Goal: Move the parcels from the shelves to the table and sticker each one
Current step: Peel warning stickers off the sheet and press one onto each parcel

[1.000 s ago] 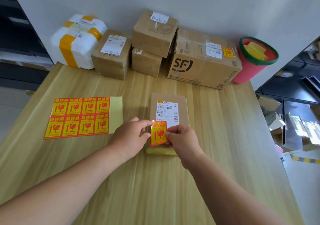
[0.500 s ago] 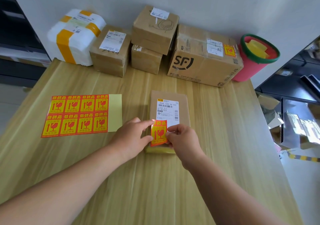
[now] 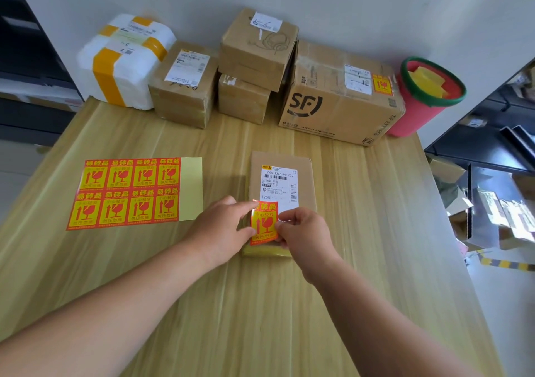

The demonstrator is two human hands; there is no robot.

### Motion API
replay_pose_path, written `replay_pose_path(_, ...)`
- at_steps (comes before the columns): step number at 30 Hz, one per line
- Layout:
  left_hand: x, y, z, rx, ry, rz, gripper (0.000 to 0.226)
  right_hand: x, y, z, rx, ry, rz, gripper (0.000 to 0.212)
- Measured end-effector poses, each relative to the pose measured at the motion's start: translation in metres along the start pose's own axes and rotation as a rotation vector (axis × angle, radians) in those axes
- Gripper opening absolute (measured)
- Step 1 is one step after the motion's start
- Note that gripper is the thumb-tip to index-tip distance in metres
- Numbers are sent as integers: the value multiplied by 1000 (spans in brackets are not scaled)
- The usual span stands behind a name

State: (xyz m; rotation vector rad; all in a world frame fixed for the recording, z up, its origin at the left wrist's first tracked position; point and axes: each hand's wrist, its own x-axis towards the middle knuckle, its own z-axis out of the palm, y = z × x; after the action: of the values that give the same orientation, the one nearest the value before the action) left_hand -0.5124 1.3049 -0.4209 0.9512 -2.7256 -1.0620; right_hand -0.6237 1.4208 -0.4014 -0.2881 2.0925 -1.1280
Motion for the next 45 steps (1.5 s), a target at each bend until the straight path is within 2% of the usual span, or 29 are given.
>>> replay_pose_path(15, -1, 0, 2, 19, -18, -15, 62, -3, -3, -1, -18, -2, 16, 11)
replay_pose_path(17, -1, 0, 1, 18, -18, -17, 62, -2, -4, -1, -54, 1, 14, 11)
replay_pose_path(19, -1, 0, 1, 18, -22, -18, 62, -1, -4, -1, -188, 29, -12, 11)
replay_pose_path(25, -2, 3, 0, 44, -35, -2, 62, -2, 1, -9, -804, 104, -272, 25)
replay_pose_path(28, -2, 4, 1, 55, -34, 6, 62, 0, 9, -12, -854, 137, -543, 22)
replay_pose_path(31, -3, 5, 1, 74, -31, 12, 62, 8, 17, -12, -832, 171, -787, 33)
replay_pose_path(38, -2, 6, 4, 126, 26, 23, 57, 22, 15, -13, -927, 85, -918, 38)
replay_pose_path(45, 0, 1, 9, 344, 76, 129, 57, 35, 28, -20, -910, -64, -912, 32)
